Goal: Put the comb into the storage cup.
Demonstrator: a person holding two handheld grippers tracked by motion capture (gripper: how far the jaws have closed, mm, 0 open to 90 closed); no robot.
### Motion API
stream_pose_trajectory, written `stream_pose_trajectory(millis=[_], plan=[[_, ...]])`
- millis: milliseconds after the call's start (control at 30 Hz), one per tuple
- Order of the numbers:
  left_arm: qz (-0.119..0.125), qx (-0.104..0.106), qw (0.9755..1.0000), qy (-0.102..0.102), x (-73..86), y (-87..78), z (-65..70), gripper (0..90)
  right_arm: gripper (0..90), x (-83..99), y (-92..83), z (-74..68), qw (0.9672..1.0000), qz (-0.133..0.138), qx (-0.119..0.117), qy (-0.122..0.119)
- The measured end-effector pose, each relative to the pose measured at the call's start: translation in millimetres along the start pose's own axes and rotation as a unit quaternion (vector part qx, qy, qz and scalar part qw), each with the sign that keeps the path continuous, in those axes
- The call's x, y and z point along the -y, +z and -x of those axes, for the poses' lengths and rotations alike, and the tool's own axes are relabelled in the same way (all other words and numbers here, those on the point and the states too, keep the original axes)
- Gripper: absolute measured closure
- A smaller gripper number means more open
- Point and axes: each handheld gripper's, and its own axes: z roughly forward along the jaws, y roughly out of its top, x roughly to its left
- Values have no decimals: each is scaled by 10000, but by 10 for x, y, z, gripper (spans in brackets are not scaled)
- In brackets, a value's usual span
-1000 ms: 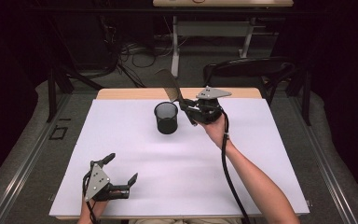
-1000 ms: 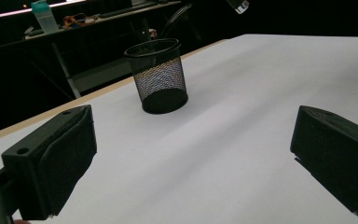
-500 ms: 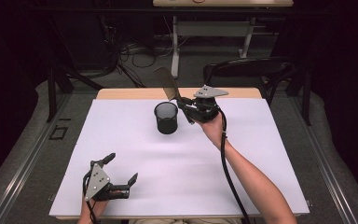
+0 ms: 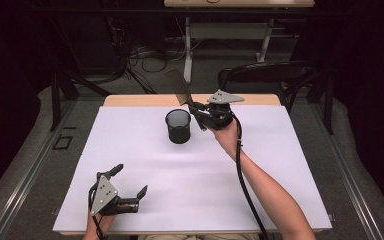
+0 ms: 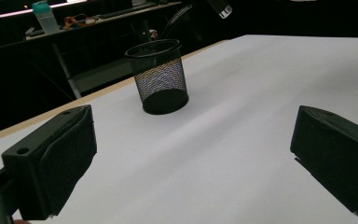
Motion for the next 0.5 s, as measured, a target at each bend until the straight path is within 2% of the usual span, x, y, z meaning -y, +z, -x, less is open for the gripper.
stream_pose_trajectory(millis=[500], plan=[[-3,4,10000,-5,1,3,-2,2,726,-35,76,3,9999,124,8,4]])
